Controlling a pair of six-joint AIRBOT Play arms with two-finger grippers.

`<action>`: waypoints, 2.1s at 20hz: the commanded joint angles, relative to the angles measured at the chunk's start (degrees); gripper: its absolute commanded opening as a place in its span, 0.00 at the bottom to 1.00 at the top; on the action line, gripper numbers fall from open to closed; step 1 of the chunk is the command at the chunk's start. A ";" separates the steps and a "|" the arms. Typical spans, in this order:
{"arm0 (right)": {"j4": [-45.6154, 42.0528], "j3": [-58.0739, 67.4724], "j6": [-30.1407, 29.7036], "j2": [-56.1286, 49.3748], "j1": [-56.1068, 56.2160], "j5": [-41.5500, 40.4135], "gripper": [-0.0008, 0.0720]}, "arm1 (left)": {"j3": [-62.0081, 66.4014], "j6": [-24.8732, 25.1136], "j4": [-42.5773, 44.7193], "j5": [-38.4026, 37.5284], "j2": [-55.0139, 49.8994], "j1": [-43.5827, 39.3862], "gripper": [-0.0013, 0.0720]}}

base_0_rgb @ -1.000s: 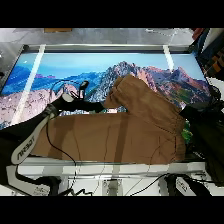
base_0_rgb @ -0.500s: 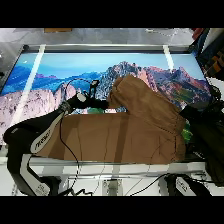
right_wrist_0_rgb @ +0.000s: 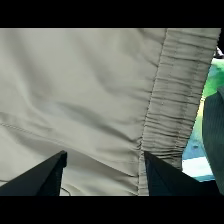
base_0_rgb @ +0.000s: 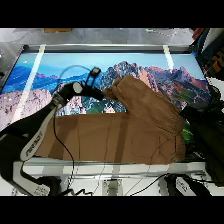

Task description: Fold the clothes and pants, and hang the long-sleeved shirts on hangers.

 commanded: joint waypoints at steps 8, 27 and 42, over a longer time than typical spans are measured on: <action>0.07 0.02 0.00 -0.02 0.00 0.15 0.75 | 4.26 0.04 38.91 7.63 16.41 7.54 0.04; -3.65 0.44 2.47 -1.84 -0.07 -19.08 0.74 | 5.01 0.04 38.51 16.92 14.14 21.84 0.04; -1.40 0.92 2.56 -6.23 0.00 -19.43 0.74 | -27.21 26.16 29.51 -17.03 17.79 43.04 0.04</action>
